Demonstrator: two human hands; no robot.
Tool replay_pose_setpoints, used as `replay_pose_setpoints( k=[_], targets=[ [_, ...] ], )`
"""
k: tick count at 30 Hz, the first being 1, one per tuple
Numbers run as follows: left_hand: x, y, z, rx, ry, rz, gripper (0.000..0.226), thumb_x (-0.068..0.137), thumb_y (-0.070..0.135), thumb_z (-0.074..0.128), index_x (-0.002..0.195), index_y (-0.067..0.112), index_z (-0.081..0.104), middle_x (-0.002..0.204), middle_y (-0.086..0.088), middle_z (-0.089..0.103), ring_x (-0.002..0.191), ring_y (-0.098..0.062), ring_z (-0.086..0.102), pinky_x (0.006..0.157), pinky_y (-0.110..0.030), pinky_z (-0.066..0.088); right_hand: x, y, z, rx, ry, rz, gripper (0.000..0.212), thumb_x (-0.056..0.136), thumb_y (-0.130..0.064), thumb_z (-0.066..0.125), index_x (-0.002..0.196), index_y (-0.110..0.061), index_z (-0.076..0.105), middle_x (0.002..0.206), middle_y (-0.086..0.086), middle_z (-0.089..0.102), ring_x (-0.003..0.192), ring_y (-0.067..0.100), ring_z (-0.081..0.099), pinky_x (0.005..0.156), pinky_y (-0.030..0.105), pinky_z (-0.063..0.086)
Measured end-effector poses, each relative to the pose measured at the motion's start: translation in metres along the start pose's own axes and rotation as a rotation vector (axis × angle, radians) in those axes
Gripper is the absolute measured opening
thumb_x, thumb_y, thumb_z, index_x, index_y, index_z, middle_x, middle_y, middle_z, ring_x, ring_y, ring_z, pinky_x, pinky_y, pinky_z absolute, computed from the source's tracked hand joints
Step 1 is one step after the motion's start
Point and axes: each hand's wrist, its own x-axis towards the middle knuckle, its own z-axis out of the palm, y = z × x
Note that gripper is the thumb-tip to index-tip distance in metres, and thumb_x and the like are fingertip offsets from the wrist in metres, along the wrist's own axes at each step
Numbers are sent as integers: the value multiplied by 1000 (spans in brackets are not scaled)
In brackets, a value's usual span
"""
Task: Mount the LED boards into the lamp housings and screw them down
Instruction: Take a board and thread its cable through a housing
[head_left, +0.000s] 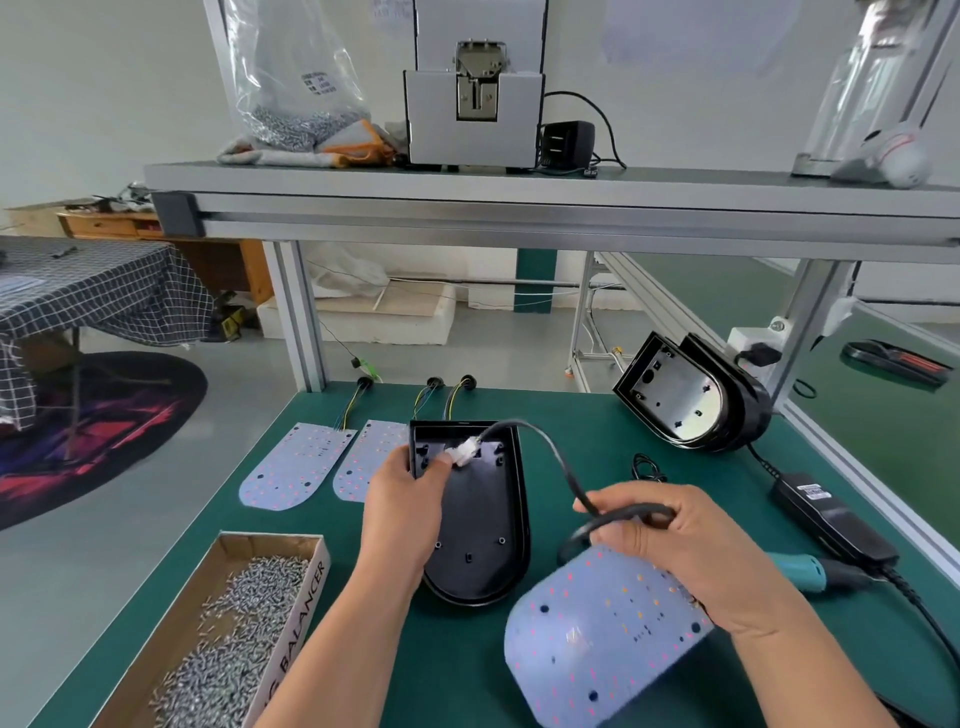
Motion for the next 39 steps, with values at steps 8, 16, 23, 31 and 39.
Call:
replay_pose_setpoints(
  k=[8,16,23,31,39],
  targets=[
    [7,-9,5,63,13,31,33,100,50,63,90,19,65,74,-9,64,60,-22,53,59,-38,45,2,9,6,-115,-47,34,22,94,-41,72,114,-35,76,102,-10,76,95,10,67,88,23,48],
    [-1,1,8,196,15,78,17,101,39,61,92,25,60,72,3,64,61,-24,54,61,-38,49,4,4,32,-444,174,-135,91,94,-4,75,159,-51,33,130,-37,60,112,5,64,96,11,44],
    [-34,28,14,369,31,241,11,97,39,66,104,35,58,88,16,70,85,-12,66,71,-36,52,7,4,34,-423,161,-342,88,87,11,74,154,-41,51,130,-21,65,103,11,68,87,11,47],
    [-53,41,20,388,5,297,25,94,46,71,109,36,53,91,16,71,89,-15,68,80,-42,57,12,5,48,-432,279,-381,71,94,-5,77,134,-61,60,114,-22,70,109,7,68,88,9,46],
    [-52,43,20,515,34,374,25,100,48,67,109,29,53,87,11,70,85,-26,66,75,-44,57,17,5,56,-449,282,-463,79,93,-2,78,159,-33,46,130,-18,62,112,14,64,95,20,47]
  ],
)
